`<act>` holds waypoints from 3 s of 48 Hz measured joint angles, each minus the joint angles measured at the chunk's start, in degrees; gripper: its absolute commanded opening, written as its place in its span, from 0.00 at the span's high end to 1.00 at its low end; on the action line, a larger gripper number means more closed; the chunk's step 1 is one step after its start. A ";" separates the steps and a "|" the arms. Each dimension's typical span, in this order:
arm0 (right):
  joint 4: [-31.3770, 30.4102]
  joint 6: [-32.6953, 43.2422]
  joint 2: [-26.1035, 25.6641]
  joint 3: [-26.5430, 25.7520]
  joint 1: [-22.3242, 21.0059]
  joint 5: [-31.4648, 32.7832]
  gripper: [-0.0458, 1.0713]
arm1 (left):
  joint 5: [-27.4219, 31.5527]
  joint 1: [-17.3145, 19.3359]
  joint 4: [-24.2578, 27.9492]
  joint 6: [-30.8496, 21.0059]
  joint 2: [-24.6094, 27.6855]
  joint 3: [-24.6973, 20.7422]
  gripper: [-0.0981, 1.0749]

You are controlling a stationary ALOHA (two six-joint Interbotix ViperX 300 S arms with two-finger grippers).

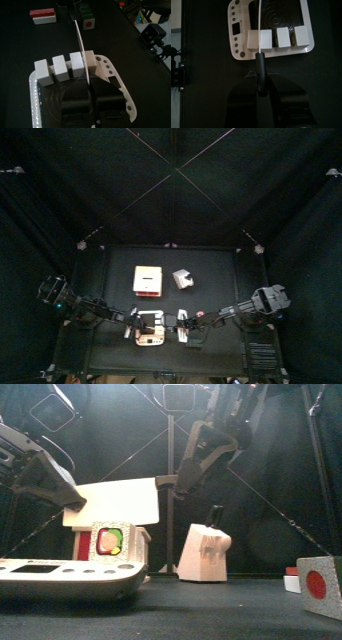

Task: Cut sushi roll

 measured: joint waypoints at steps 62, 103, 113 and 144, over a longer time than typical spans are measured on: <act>0.62 -0.09 4.75 0.00 -0.09 -1.58 0.65 | 0.00 -0.44 -2.11 -0.09 3.87 -0.09 0.72; 2.11 -0.26 6.42 -0.26 -0.18 -2.55 0.65 | 0.18 -1.67 -2.55 -0.18 4.66 -0.53 0.72; 2.11 -0.44 6.42 -0.70 0.00 -2.29 0.65 | 0.44 -2.55 -2.64 -0.18 4.13 -0.44 0.72; 0.97 -0.35 5.54 -2.55 0.26 0.00 0.65 | 0.62 -3.08 -2.55 0.35 1.32 -0.44 0.72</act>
